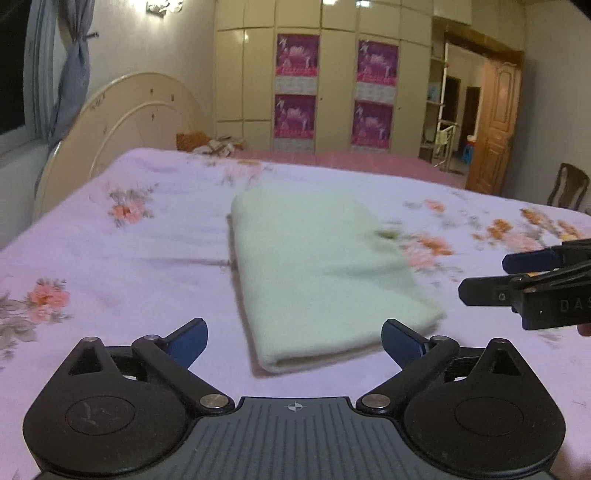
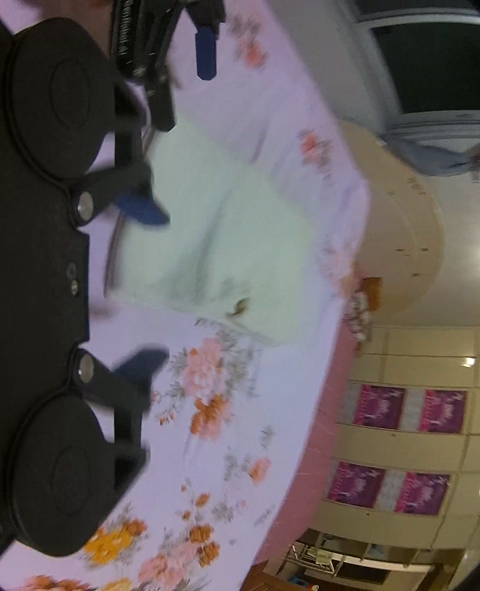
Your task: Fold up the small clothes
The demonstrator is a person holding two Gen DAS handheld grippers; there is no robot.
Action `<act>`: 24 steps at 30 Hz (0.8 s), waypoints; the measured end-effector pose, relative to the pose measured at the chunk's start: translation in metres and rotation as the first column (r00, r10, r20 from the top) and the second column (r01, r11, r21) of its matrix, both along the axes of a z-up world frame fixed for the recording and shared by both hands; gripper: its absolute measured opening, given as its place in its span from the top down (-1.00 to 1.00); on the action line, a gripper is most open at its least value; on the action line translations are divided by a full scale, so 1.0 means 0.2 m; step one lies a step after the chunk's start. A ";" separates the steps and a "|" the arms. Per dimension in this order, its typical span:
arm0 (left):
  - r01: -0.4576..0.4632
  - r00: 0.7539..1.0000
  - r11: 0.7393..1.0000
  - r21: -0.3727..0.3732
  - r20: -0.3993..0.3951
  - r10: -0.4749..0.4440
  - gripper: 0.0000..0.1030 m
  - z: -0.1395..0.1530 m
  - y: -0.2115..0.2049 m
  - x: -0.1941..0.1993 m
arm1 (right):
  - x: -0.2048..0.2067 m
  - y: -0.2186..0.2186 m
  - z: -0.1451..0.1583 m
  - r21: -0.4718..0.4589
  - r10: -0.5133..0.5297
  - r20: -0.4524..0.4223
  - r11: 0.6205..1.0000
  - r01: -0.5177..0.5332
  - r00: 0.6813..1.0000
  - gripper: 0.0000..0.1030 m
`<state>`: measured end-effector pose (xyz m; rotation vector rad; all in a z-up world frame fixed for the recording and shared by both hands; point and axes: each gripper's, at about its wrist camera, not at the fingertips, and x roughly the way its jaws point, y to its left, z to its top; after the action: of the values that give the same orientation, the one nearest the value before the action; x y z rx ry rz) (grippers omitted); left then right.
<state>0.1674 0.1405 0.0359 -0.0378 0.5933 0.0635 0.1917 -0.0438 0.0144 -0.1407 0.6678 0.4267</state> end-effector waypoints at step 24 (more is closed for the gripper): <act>0.011 0.996 0.999 -0.036 0.094 -0.007 -1.00 0.38 -0.15 -0.87 | -0.91 -0.25 0.33 0.101 -0.278 0.103 0.958 0.268 0.955 -0.98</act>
<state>-0.0061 0.1111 0.1120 -0.0736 0.5008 0.0416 0.0089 -0.0940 0.0804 0.0094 0.5433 0.1781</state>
